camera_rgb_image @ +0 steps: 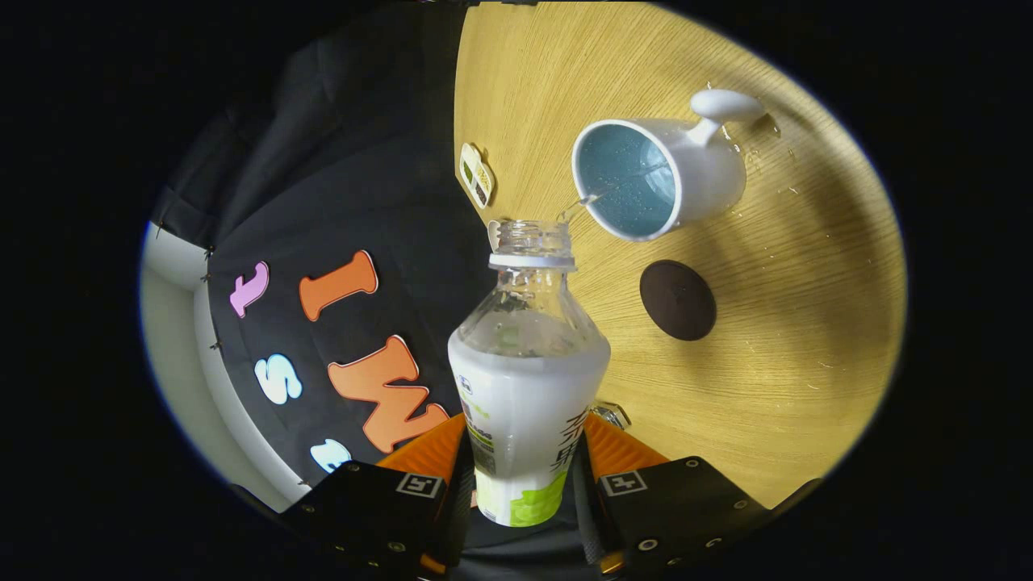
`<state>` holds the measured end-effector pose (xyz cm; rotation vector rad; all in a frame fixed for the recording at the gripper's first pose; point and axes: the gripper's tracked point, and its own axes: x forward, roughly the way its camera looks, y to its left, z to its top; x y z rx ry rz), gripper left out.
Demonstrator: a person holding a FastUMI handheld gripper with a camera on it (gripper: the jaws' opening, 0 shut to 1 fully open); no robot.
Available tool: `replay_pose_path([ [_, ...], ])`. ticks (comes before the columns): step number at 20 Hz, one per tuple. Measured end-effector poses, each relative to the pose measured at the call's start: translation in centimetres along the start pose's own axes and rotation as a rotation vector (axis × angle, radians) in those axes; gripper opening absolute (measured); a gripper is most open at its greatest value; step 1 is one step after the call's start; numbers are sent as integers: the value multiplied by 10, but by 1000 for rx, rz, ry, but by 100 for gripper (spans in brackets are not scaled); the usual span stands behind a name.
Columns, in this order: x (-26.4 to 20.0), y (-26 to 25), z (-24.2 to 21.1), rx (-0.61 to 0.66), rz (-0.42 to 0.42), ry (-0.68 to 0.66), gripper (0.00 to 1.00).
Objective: Take the bottle from table, then pour the juice into the cup, finally place the bottle on the coaster
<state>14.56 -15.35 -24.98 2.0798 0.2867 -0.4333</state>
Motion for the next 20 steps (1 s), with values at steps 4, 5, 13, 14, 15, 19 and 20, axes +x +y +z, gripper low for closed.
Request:
replay_pose_path([
  [4,1,0,-3,12,-6,1,56],
  [5,1,1,-3,13,-9,1,56],
  [13,8,-1,-8,31,-19,13,56],
  [14,8,-3,-7,33,-21,12,56],
  [15,8,-3,-7,35,-23,11,56],
  [19,9,-6,-6,37,-31,11,56],
  [20,9,-7,-5,39,-33,11,56],
])
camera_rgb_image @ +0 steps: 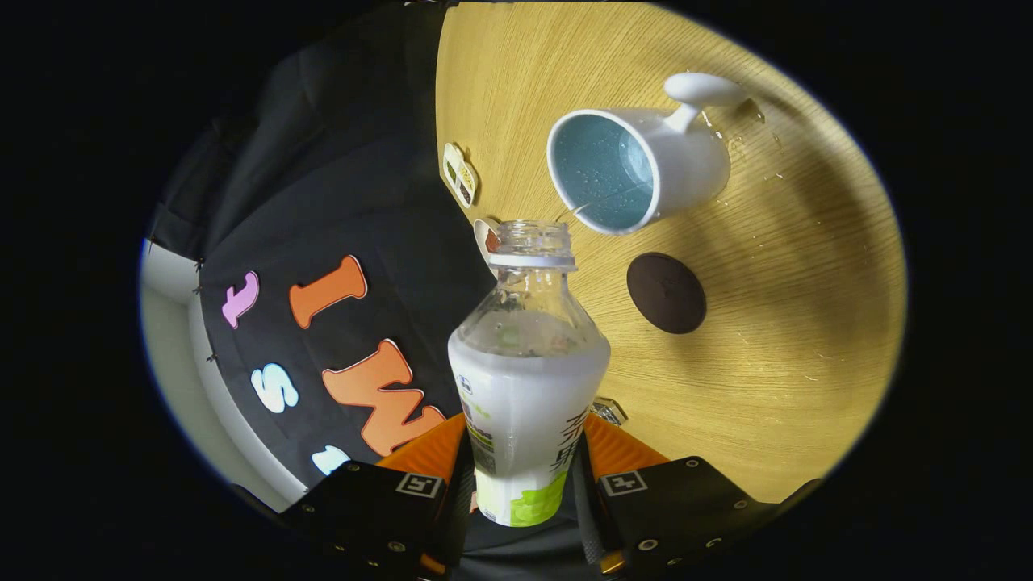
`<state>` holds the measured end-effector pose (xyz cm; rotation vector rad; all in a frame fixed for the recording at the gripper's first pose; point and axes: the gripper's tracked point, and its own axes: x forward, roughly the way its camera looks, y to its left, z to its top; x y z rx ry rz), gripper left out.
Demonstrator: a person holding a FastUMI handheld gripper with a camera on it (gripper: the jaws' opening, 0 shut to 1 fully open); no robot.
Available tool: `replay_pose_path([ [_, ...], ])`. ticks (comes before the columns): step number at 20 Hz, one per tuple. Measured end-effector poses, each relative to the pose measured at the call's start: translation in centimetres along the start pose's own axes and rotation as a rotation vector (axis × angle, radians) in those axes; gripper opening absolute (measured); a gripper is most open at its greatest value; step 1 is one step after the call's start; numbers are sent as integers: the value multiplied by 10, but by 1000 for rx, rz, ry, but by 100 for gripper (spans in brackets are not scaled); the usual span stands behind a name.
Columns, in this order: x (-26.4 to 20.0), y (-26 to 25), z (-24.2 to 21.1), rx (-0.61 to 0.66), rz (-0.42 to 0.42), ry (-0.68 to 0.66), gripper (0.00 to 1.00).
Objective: Take the bottle from table, then pour the juice into the cup, finally place the bottle on the coaster
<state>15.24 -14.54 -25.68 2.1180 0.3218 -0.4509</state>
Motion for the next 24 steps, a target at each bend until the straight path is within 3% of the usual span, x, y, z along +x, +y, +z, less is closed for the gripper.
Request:
replay_pose_path([
  [18,1,10,2,62,26,18,56],
  [24,3,4,3,3,10,4,56],
])
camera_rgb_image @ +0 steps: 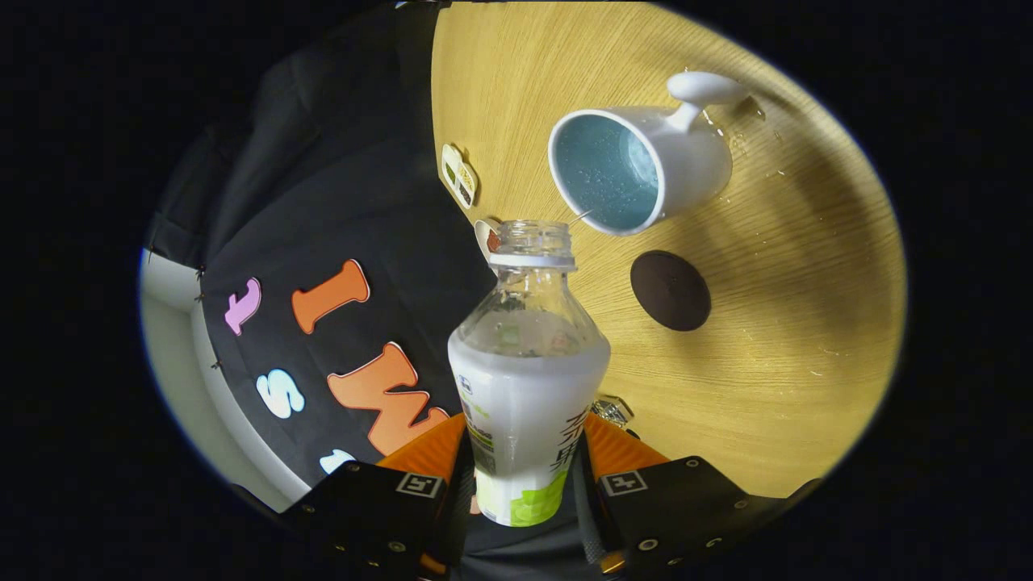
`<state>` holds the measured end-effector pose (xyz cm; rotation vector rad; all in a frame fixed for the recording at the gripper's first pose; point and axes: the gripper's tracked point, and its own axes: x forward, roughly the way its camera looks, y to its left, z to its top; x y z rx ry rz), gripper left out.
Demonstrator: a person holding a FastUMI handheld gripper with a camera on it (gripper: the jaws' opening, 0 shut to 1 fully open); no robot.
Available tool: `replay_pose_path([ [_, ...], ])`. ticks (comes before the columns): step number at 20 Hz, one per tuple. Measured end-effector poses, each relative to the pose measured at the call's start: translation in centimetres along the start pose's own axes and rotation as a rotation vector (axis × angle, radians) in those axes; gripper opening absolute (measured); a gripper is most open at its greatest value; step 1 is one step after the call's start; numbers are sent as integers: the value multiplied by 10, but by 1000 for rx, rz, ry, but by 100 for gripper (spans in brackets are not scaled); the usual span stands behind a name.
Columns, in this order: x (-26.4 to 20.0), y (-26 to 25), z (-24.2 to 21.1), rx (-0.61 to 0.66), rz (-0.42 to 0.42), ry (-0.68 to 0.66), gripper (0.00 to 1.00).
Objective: Take the bottle from table, then pour the juice into the cup, finally place the bottle on the coaster
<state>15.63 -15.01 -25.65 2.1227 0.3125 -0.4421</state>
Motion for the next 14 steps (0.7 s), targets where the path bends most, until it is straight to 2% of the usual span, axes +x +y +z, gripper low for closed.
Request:
replay_pose_path([
  [3,3,-11,1,-100,-24,-21,56],
  [9,-2,-30,10,-437,-80,-92,56],
  [11,-1,-28,5,-588,-77,-108,56],
  [14,-3,-27,-3,-893,-73,-129,56],
])
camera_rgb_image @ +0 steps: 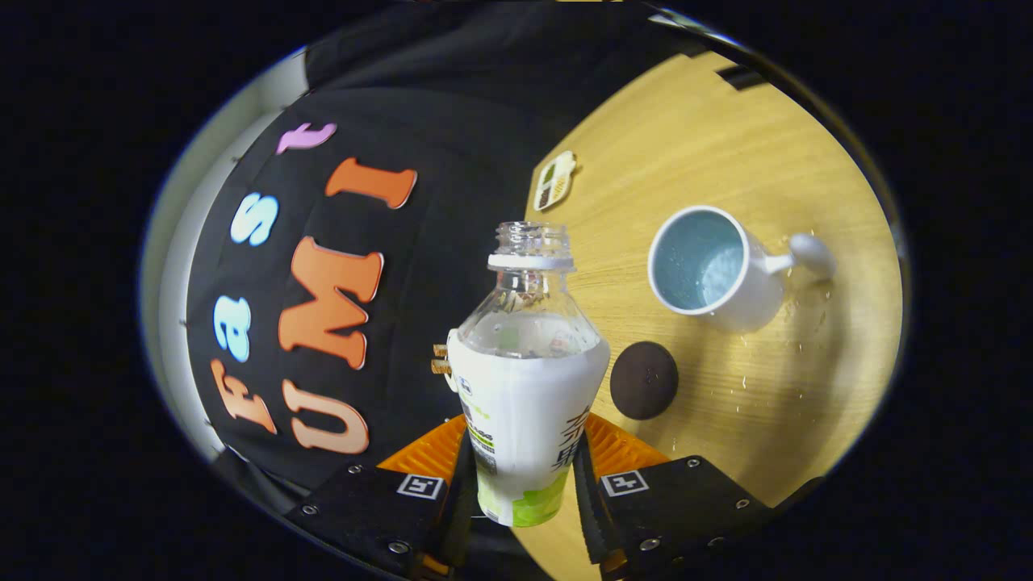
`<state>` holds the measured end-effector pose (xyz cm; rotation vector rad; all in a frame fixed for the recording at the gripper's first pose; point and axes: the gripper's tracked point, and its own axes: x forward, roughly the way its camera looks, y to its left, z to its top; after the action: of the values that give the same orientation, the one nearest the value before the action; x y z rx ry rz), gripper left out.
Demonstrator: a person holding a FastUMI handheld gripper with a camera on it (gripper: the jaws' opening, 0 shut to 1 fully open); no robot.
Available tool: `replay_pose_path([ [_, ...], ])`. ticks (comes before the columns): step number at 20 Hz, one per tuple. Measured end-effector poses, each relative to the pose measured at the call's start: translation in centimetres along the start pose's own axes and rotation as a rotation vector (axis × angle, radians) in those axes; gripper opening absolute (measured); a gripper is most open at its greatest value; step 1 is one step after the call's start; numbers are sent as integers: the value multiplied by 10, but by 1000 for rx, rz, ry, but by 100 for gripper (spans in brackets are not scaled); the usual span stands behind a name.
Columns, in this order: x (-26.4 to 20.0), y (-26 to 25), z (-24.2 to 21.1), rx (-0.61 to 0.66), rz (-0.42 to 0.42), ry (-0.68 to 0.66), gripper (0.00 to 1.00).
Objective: Take the bottle from table, then pour the juice into the cup, finally place the bottle on the coaster
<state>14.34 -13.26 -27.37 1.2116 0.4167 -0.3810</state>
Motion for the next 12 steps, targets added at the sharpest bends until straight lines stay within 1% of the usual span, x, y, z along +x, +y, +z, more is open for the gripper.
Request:
replay_pose_path([
  [3,0,7,7,-329,-11,-56,57],
  [7,6,18,18,-682,-49,-144,56],
  [10,18,15,29,-871,-82,-198,57],
  [12,26,18,30,-943,-73,-207,58],
])
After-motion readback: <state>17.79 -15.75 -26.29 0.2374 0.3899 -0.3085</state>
